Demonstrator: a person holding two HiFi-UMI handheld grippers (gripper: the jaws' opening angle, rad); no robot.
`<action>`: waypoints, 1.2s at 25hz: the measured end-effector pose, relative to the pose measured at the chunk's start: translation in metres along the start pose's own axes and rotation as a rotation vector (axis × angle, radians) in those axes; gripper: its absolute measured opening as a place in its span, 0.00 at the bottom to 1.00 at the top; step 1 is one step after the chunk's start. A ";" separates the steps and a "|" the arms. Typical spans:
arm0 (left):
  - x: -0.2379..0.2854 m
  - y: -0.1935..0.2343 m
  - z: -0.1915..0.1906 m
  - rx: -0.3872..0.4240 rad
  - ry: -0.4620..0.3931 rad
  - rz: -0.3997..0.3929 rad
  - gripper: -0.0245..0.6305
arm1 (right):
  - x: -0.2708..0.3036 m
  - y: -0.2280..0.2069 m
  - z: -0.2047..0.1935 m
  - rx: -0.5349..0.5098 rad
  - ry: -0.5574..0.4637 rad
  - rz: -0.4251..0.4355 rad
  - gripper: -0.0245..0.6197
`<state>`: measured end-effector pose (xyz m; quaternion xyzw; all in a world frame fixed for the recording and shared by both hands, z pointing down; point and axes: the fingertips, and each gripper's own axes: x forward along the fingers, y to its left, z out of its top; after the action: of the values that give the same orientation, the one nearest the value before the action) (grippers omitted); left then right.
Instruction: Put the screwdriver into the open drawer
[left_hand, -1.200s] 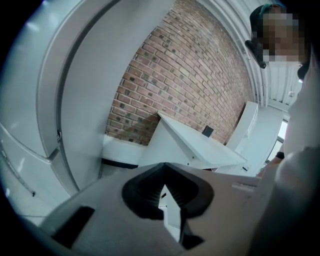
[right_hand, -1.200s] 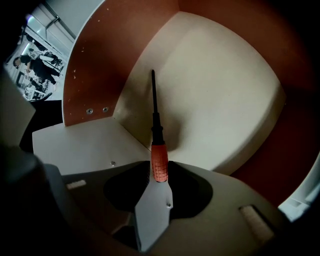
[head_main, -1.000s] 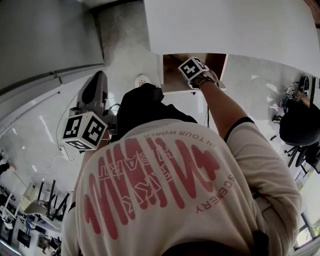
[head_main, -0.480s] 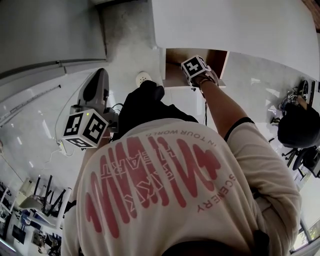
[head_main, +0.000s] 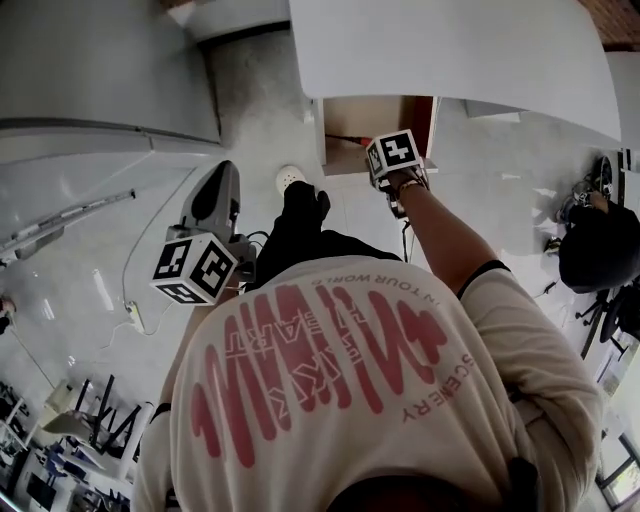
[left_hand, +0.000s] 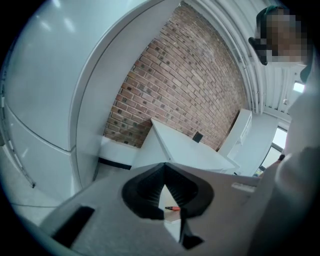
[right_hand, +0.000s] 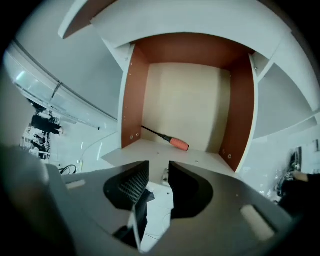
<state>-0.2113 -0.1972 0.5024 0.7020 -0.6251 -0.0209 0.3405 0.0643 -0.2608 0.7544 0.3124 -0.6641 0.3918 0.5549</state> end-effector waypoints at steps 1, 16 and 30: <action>-0.005 -0.007 0.000 0.001 -0.004 -0.009 0.04 | -0.008 0.005 -0.006 0.010 -0.009 0.015 0.25; -0.048 -0.092 0.047 0.050 -0.155 -0.125 0.04 | -0.152 0.112 -0.014 0.126 -0.332 0.427 0.06; -0.099 -0.199 0.133 0.242 -0.355 -0.290 0.04 | -0.424 0.161 0.045 -0.011 -1.016 0.648 0.06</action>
<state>-0.1214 -0.1721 0.2608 0.8053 -0.5658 -0.1173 0.1324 -0.0144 -0.2283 0.3064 0.2393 -0.9095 0.3392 0.0219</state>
